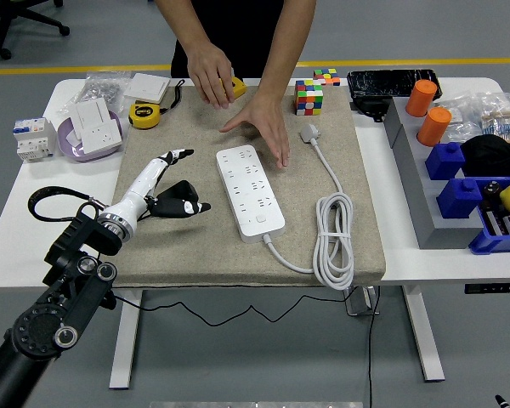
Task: Pick up the plug,place it near the board,insert it into the board,press the button
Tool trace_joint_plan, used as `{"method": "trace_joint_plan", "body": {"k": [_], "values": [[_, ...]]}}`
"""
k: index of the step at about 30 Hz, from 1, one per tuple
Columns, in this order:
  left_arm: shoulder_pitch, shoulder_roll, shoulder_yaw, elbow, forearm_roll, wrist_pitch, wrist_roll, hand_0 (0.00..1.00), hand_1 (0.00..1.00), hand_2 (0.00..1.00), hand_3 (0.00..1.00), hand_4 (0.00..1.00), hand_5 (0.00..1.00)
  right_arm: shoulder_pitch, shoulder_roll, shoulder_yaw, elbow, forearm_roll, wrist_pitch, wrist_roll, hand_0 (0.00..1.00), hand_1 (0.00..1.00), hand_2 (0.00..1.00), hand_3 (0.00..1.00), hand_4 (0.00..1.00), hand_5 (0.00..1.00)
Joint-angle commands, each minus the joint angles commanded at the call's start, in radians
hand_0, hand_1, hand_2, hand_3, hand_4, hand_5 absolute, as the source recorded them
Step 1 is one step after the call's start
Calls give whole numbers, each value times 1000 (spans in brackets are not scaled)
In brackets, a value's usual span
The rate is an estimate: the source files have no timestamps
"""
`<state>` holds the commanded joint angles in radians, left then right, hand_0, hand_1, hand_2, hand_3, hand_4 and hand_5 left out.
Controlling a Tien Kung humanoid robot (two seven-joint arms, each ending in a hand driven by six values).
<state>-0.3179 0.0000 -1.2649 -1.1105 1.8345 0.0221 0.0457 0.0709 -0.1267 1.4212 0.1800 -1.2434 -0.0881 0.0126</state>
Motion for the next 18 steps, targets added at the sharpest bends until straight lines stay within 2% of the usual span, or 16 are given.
{"method": "trace_joint_plan", "body": {"k": [5, 6, 11, 12, 17, 18], "values": [[-14, 0, 14, 58, 25, 54, -19, 939, 958, 901, 854, 998, 78, 1, 1, -1, 0, 1, 0, 0, 750, 745, 728, 781, 998, 911], [-17, 0, 14, 72, 33, 66, -24, 830, 839, 776, 762, 998, 85, 1, 1, 0, 0, 1, 0, 0, 749, 744, 726, 781, 998, 910], [-29, 0, 11, 131, 58, 134, -42, 830, 839, 776, 762, 998, 85, -1, 0, 8, 0, -7, -1, -2, 749, 744, 726, 781, 998, 910], [-31, 0, 14, 142, 60, 152, -46, 729, 746, 655, 598, 998, 95, -1, 0, 9, 0, -8, -1, -2, 749, 745, 727, 781, 998, 910], [-43, 0, 25, 199, 79, 218, -72, 729, 746, 655, 598, 998, 95, 3, 0, 3, 0, -2, 0, 0, 749, 745, 727, 781, 998, 910], [-45, 0, 25, 205, 80, 228, -77, 591, 576, 458, 451, 998, 97, 4, 0, 2, 0, -1, 0, 0, 749, 745, 727, 781, 998, 909]]}}
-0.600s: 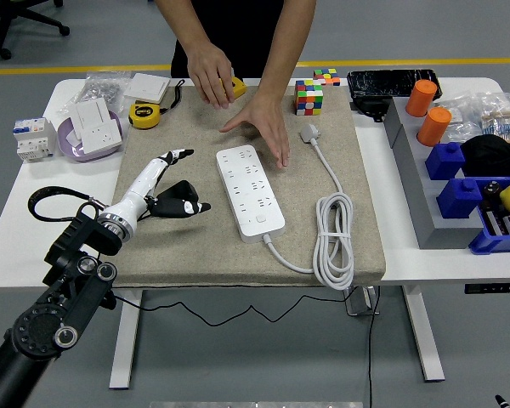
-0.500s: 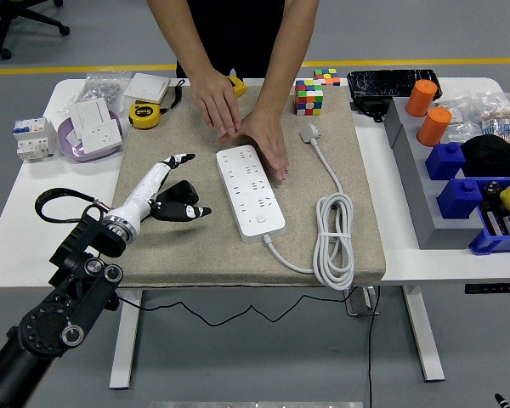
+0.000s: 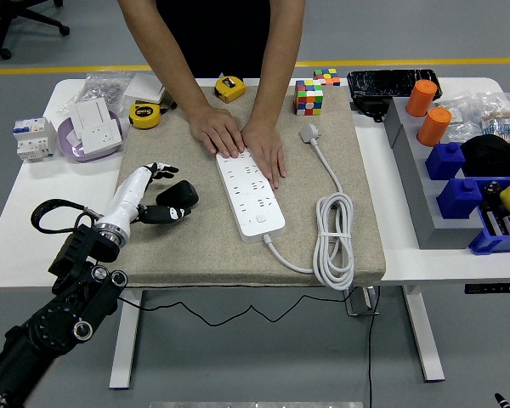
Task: Pick up the plug,place it near the board,insert it into the board,press the button
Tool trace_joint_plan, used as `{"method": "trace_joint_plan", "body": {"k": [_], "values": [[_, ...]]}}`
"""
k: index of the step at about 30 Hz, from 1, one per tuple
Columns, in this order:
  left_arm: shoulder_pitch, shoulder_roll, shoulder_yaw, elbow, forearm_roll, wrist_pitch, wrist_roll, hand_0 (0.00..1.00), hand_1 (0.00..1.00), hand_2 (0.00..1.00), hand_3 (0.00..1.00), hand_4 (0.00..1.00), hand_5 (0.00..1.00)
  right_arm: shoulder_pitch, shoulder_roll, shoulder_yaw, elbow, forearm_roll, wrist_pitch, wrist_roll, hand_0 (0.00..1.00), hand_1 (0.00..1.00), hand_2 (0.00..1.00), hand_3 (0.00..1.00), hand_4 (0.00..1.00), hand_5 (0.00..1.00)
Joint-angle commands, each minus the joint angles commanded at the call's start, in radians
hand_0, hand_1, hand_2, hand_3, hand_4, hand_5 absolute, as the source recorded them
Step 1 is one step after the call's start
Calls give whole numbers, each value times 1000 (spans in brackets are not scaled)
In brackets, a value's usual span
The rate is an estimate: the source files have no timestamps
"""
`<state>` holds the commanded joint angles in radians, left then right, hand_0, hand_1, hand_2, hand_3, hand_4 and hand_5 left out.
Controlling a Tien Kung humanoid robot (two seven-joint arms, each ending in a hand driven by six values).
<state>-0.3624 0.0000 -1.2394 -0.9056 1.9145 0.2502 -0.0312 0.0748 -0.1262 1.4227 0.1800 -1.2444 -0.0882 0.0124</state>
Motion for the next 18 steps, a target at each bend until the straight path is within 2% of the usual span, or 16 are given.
{"method": "trace_joint_plan", "body": {"k": [5, 6, 10, 12, 17, 18], "values": [[-8, 0, 8, 23, 29, 31, -9, 591, 576, 458, 451, 998, 97, 1, -1, 0, 0, 0, 0, 0, 749, 745, 727, 781, 998, 909], [-11, 0, 12, 30, 33, 36, -10, 555, 516, 419, 437, 998, 86, 1, -1, 1, 0, -1, 0, 0, 749, 745, 727, 781, 998, 909], [-21, 0, 16, 56, 48, 57, -21, 555, 516, 419, 437, 998, 86, 0, -2, 2, 0, -2, -1, -1, 749, 745, 727, 781, 998, 909], [-26, 0, 16, 64, 58, 64, -23, 523, 477, 403, 443, 998, 85, 1, -2, 0, 0, -2, 0, 0, 749, 745, 727, 781, 998, 909], [-37, 0, 18, 84, 95, 72, -22, 523, 477, 403, 443, 998, 85, 0, -3, -2, 0, -3, 0, -1, 749, 745, 727, 781, 998, 909], [-38, 0, 19, 88, 98, 74, -22, 476, 403, 392, 447, 998, 82, 0, -3, -2, 0, -3, 0, -1, 749, 745, 727, 781, 998, 908]]}}
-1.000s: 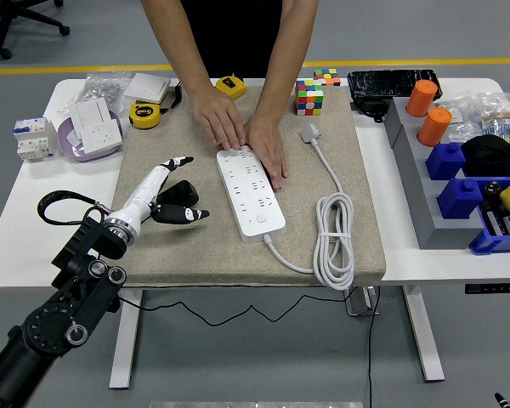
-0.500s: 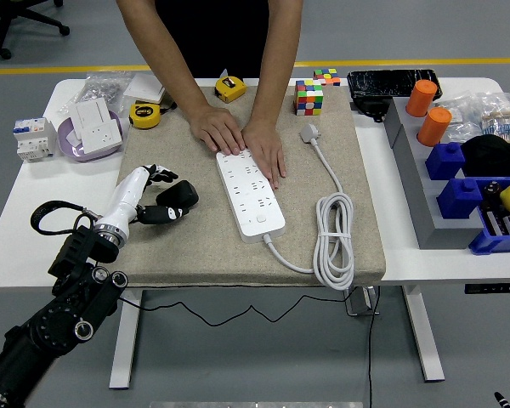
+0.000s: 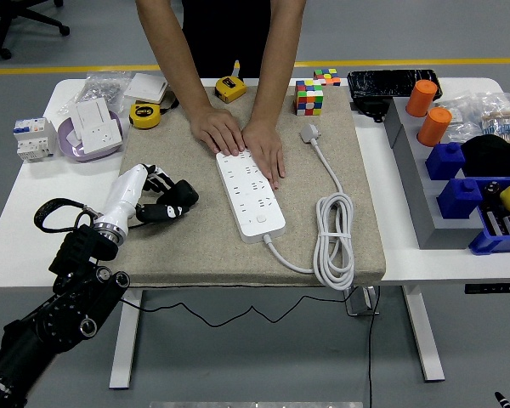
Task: Pick up the plug,place it near the board,insert it into the board,press the button
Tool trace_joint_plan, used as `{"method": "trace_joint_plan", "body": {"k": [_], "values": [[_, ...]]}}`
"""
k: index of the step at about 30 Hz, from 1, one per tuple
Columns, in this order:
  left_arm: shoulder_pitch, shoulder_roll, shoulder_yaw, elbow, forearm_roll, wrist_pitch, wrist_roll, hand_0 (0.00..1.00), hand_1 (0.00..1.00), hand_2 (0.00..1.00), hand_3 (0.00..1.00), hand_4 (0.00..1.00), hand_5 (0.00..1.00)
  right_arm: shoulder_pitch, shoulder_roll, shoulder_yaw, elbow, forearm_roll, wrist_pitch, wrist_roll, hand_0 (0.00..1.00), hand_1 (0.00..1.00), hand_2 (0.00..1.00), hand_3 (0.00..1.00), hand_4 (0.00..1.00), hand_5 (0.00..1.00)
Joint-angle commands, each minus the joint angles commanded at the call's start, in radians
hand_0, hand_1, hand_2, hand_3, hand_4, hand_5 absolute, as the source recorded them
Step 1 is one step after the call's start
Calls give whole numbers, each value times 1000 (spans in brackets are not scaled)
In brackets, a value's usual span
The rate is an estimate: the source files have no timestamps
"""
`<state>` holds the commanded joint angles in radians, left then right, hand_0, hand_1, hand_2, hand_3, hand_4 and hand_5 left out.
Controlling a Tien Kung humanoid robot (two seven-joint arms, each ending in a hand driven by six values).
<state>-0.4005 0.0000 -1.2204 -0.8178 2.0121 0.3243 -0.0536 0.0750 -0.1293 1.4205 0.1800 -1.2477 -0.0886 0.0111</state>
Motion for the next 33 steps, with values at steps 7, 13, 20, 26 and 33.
{"method": "trace_joint_plan", "body": {"k": [7, 13, 20, 26, 33], "values": [[1, 0, 2, 12, 2, -2, 0, 466, 375, 382, 452, 998, 92, 0, -2, -3, 0, 0, 0, 0, 749, 745, 727, 781, 998, 908], [11, 0, 6, -15, 2, -11, 3, 475, 405, 404, 473, 998, 77, -1, -2, -5, 0, 2, 0, 0, 749, 745, 727, 781, 998, 907], [19, 0, 12, -53, -3, -16, 2, 488, 490, 434, 485, 998, 73, -2, -3, -5, 0, 2, 1, 0, 749, 745, 727, 781, 998, 907], [17, 0, 10, -66, -6, -40, 4, 578, 695, 671, 668, 998, 83, -1, -2, -4, 0, 3, 1, 0, 749, 745, 727, 781, 998, 906], [13, 0, 7, -65, -5, -56, 8, 697, 846, 844, 899, 998, 95, 2, -1, 0, 0, 1, 1, 0, 749, 745, 727, 781, 998, 906]]}}
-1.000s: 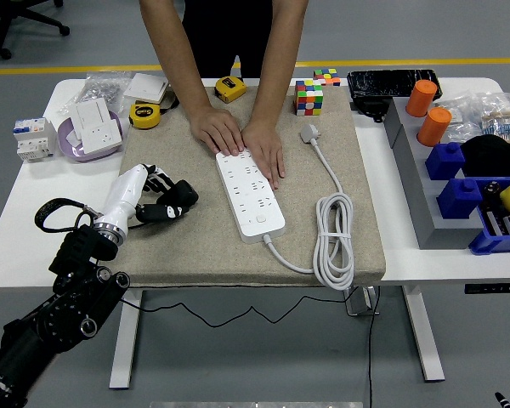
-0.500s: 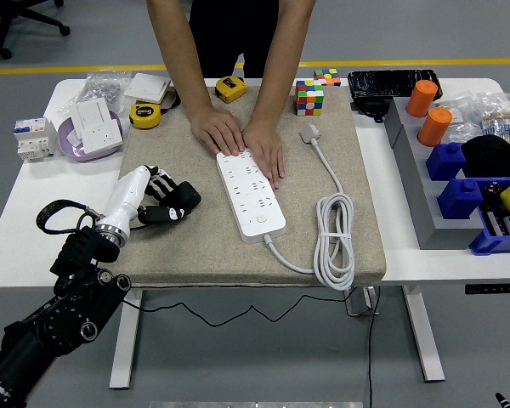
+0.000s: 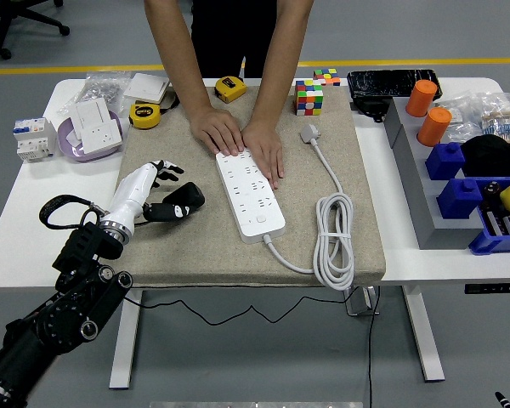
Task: Pick up the plug,place it near the board,insert it into the board,press the button
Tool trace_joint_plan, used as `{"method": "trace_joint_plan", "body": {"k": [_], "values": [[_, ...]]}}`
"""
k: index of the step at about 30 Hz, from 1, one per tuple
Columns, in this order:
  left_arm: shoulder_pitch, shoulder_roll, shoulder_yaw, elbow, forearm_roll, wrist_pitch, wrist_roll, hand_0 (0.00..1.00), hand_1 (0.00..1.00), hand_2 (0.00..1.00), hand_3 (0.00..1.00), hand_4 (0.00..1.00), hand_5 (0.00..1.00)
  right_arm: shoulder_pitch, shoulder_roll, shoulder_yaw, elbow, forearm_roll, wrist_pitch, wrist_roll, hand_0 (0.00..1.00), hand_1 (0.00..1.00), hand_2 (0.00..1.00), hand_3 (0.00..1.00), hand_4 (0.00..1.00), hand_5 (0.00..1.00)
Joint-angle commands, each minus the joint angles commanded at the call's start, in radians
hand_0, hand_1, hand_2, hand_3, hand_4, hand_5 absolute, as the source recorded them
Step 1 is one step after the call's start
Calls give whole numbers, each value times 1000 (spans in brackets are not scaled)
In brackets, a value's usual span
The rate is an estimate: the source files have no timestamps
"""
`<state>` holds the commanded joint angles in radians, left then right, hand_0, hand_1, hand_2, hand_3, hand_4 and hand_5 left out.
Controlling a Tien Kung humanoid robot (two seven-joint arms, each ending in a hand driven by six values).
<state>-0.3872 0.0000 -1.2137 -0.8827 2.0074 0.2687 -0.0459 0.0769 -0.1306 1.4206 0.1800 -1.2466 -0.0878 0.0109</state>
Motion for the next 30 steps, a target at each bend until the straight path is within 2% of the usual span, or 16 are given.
{"method": "trace_joint_plan", "body": {"k": [2, 3, 8, 9, 14, 15, 20, 21, 26, 27, 30], "values": [[-1, 0, 0, 0, 1, -2, 1, 697, 846, 844, 899, 998, 95, 1, 0, 1, 0, 0, 0, 0, 749, 745, 727, 781, 998, 906], [-2, 0, -1, 0, 2, -3, 1, 745, 893, 895, 959, 998, 102, 1, 0, 1, 0, 0, 0, 0, 749, 745, 727, 781, 998, 906], [-6, 0, -2, 9, 5, 2, 2, 745, 893, 895, 959, 998, 102, 1, 0, 2, 0, 1, 0, 0, 749, 745, 727, 781, 998, 906], [-9, 0, -2, 17, 5, 3, 1, 622, 666, 665, 786, 998, 105, 1, 0, 1, 0, 1, 0, 1, 749, 745, 727, 781, 998, 906], [-16, 0, 12, 43, 6, 8, -1, 622, 666, 665, 786, 998, 105, 2, 0, -1, 0, 3, 0, 1, 749, 745, 727, 781, 998, 906], [-17, 0, 14, 46, 6, 9, -2, 515, 492, 510, 618, 998, 135, 2, 0, 0, 0, 2, 0, 0, 749, 745, 726, 781, 998, 905], [-27, 0, 35, 69, 5, 14, -5, 515, 492, 510, 618, 998, 135, 1, 0, 2, 0, 1, -1, 0, 749, 745, 726, 781, 998, 905], [-28, 0, 37, 70, 6, 15, -5, 455, 389, 453, 550, 998, 176, 1, 0, 1, 0, 1, -1, 0, 749, 745, 727, 781, 998, 905], [-31, 0, 39, 72, 7, 27, -9, 455, 389, 453, 550, 998, 176, 2, -1, -1, 0, 1, -1, 0, 749, 745, 727, 781, 998, 905], [-32, 0, 40, 74, 8, 30, -9, 403, 316, 393, 516, 909, 194, 2, -1, -1, 0, 1, -1, 0, 749, 745, 727, 781, 998, 904], [-33, 0, 41, 81, 9, 34, -11, 403, 316, 393, 516, 909, 194, 2, -1, -2, 0, 1, -1, 0, 749, 745, 727, 781, 998, 904]]}}
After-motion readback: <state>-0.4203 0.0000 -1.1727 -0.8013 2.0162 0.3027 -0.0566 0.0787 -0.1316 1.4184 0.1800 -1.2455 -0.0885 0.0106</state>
